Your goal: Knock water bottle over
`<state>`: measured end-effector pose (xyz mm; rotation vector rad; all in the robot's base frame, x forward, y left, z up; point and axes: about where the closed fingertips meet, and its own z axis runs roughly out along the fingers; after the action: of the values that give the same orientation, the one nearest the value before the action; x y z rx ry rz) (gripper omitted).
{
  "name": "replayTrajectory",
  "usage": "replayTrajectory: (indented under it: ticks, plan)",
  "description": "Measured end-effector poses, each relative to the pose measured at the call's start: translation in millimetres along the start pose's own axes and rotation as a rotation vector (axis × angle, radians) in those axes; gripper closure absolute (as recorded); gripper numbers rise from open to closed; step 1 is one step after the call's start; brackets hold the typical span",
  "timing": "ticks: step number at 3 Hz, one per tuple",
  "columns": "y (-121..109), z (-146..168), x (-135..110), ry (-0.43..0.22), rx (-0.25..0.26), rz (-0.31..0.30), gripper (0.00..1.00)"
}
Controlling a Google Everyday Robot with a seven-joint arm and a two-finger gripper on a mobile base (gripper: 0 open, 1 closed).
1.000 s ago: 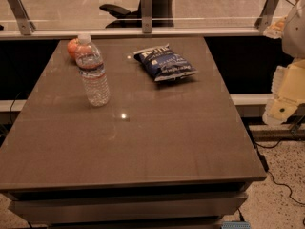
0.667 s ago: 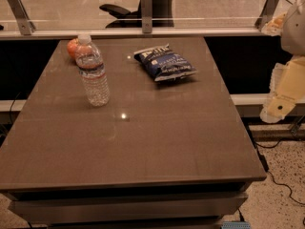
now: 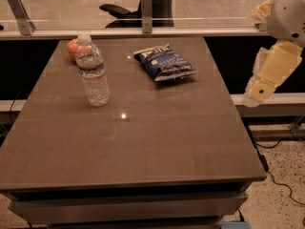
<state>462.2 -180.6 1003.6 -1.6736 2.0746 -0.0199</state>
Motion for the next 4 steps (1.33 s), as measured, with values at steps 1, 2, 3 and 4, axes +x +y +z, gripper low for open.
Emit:
replayTrajectory:
  ticks: [1, 2, 3, 4]
  plan:
    - [-7, 9, -27, -0.066, -0.001, 0.007, 0.0]
    - [-11, 18, -57, -0.114, 0.007, 0.026, 0.0]
    - [-13, 28, -81, -0.151, 0.014, 0.063, 0.0]
    - [-13, 38, -103, -0.177, 0.018, 0.091, 0.0]
